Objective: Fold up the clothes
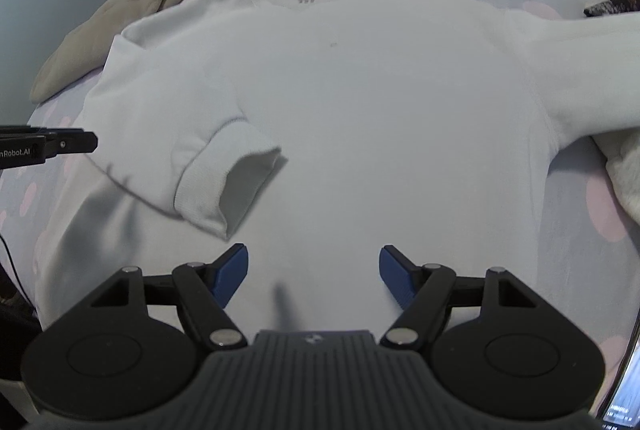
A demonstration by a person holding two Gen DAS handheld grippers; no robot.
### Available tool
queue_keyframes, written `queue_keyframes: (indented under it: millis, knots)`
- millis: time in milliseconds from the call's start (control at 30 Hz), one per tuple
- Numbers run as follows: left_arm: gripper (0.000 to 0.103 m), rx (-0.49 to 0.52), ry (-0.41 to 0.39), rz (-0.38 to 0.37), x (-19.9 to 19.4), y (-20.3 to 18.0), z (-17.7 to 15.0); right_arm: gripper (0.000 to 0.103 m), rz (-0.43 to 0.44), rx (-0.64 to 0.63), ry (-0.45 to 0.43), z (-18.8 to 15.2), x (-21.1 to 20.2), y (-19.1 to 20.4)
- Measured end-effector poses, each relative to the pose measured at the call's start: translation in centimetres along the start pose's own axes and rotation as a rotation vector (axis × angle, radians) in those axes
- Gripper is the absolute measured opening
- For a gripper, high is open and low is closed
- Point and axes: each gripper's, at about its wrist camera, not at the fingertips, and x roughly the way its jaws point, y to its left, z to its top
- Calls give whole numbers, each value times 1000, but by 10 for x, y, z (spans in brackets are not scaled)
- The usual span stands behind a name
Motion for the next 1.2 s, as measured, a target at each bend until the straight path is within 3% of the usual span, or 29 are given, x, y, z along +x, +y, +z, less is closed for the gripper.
queue_keyframes:
  millis: [400, 633, 933, 1000, 1067, 1200]
  knots:
    - [28, -91, 21, 66, 8, 40, 6, 75, 51, 60, -67, 22, 1, 0]
    - [28, -104, 47, 75, 13, 47, 3, 75, 143, 175, -80, 33, 9, -1]
    - [28, -119, 46, 76, 10, 54, 2, 68, 187, 309, -24, 25, 46, 13]
    - [29, -118, 48, 79, 11, 55, 1, 59, 191, 324, -7, 22, 55, 18]
    - [29, -117, 50, 84, 12, 56, 2, 37, 198, 338, 5, 19, 62, 22]
    - [29, -116, 45, 96, 10, 59, 3, 11, 215, 339, -11, 21, 64, 32]
